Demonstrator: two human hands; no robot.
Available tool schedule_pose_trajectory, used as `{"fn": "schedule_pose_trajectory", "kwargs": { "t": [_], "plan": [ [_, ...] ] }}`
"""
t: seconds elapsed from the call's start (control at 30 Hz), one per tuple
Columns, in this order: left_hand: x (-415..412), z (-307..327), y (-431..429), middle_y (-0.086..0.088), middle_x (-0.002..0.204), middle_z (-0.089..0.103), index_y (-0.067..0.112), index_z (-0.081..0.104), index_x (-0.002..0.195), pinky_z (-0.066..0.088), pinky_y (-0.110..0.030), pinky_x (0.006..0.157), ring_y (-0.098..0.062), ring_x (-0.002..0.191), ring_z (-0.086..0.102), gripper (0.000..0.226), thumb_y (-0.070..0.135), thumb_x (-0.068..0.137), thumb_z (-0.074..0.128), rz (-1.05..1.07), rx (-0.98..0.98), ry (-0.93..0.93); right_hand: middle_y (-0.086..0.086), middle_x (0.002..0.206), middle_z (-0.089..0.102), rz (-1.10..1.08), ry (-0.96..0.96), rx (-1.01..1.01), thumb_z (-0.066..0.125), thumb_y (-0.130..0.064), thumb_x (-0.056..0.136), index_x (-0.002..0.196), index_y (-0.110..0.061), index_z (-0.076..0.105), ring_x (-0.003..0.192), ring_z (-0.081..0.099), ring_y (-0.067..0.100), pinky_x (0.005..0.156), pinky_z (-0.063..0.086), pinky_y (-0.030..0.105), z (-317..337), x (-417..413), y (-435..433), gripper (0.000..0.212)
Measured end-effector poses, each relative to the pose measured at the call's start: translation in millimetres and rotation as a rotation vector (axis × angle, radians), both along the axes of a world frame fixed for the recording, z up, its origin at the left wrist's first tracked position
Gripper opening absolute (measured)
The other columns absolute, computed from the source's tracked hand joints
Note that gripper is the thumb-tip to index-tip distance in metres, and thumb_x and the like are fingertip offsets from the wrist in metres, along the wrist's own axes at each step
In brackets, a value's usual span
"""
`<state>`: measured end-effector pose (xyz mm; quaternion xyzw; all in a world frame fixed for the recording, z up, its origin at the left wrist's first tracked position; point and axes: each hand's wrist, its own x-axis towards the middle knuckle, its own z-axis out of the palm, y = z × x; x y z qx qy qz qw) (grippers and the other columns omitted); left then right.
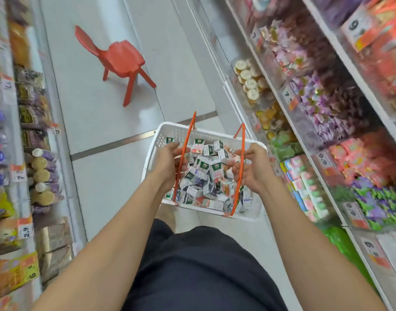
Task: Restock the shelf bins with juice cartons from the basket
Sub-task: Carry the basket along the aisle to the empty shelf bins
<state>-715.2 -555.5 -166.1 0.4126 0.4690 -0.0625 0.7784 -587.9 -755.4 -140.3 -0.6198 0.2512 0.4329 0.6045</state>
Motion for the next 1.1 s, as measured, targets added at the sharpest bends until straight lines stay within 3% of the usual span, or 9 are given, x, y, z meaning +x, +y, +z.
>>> {"fn": "schedule_pose_trajectory", "kwargs": {
  "t": [0.13,0.27,0.43,0.5,0.6,0.73,0.83,0.97,1.1],
  "plan": [
    [52.0,9.6,106.4,-0.003,0.070,0.057,0.008,0.069,0.113,0.035,-0.032,0.056,-0.018,0.055,0.048,0.043,0.040,0.101,0.042,0.026,-0.069,-0.019,0.027,0.108,0.076,-0.042,-0.039,-0.051,0.049,-0.030,0.076,0.111,-0.013,0.062,0.056,0.055,0.021,0.057,0.036,0.029,5.6,51.5,105.9,0.041],
    [114.5,27.0,203.5,-0.007,0.077,0.063,0.006,0.072,0.119,0.042,-0.030,0.055,-0.020,0.059,0.061,0.048,0.039,0.103,0.040,-0.010,-0.060,-0.023,0.016,0.082,0.075,-0.063,-0.055,-0.039,0.045,-0.030,0.082,0.108,-0.013,0.064,0.058,0.058,0.023,0.057,0.038,0.030,11.4,102.7,193.6,0.037],
    [213.5,40.5,316.4,-0.011,0.089,0.067,-0.004,0.062,0.134,0.050,-0.021,0.039,-0.022,0.070,0.061,0.049,0.026,0.106,0.036,0.006,0.005,-0.031,0.024,0.107,0.077,-0.114,-0.070,0.034,0.046,-0.033,0.082,0.115,-0.015,0.067,0.064,0.065,0.025,0.058,0.043,0.030,-1.3,178.7,303.7,0.043],
    [253.2,36.7,358.7,-0.011,0.082,0.062,0.000,0.065,0.124,0.046,-0.019,0.037,-0.021,0.068,0.058,0.044,0.027,0.106,0.035,-0.043,0.040,-0.016,0.026,0.110,0.076,-0.147,-0.059,0.047,0.046,-0.033,0.084,0.118,-0.015,0.064,0.066,0.067,0.026,0.058,0.045,0.030,-12.9,212.1,344.8,0.043],
    [314.2,17.8,418.3,-0.008,0.074,0.062,0.007,0.070,0.109,0.041,-0.028,0.050,-0.019,0.058,0.052,0.039,0.032,0.101,0.040,-0.118,0.083,0.042,0.024,0.105,0.077,-0.192,-0.040,0.043,0.046,-0.031,0.086,0.115,-0.014,0.064,0.066,0.066,0.026,0.057,0.045,0.029,-31.3,262.7,401.9,0.038],
    [387.6,-4.1,486.3,-0.008,0.072,0.060,0.007,0.075,0.108,0.036,-0.031,0.055,-0.018,0.056,0.050,0.042,0.027,0.092,0.042,-0.200,0.137,0.111,0.019,0.089,0.071,-0.253,-0.007,0.011,0.044,-0.027,0.088,0.103,-0.013,0.064,0.061,0.059,0.025,0.055,0.038,0.029,-43.0,321.2,468.9,0.029],
    [433.6,-3.5,523.4,-0.007,0.074,0.059,0.011,0.074,0.107,0.039,-0.031,0.059,-0.016,0.058,0.051,0.047,0.035,0.085,0.040,-0.230,0.173,0.109,0.019,0.088,0.071,-0.290,-0.001,-0.012,0.043,-0.023,0.089,0.112,-0.009,0.063,0.059,0.060,0.025,0.055,0.039,0.029,-49.5,362.3,513.4,0.033],
    [513.5,-14.3,572.3,-0.007,0.074,0.056,0.015,0.067,0.096,0.037,-0.033,0.061,-0.015,0.057,0.050,0.030,0.015,0.092,0.037,-0.303,0.270,0.116,0.023,0.097,0.070,-0.397,0.010,-0.007,0.043,-0.016,0.083,0.123,-0.009,0.060,0.059,0.060,0.026,0.055,0.037,0.029,-65.7,428.6,568.5,0.044],
    [596.5,-47.3,622.9,-0.008,0.077,0.056,0.026,0.062,0.091,0.037,-0.035,0.064,-0.016,0.059,0.050,0.032,0.012,0.096,0.034,-0.425,0.321,0.118,0.020,0.097,0.073,-0.451,0.017,-0.050,0.046,-0.022,0.086,0.121,-0.015,0.062,0.059,0.062,0.024,0.057,0.040,0.029,-89.8,490.9,613.9,0.039]
  ]
}}
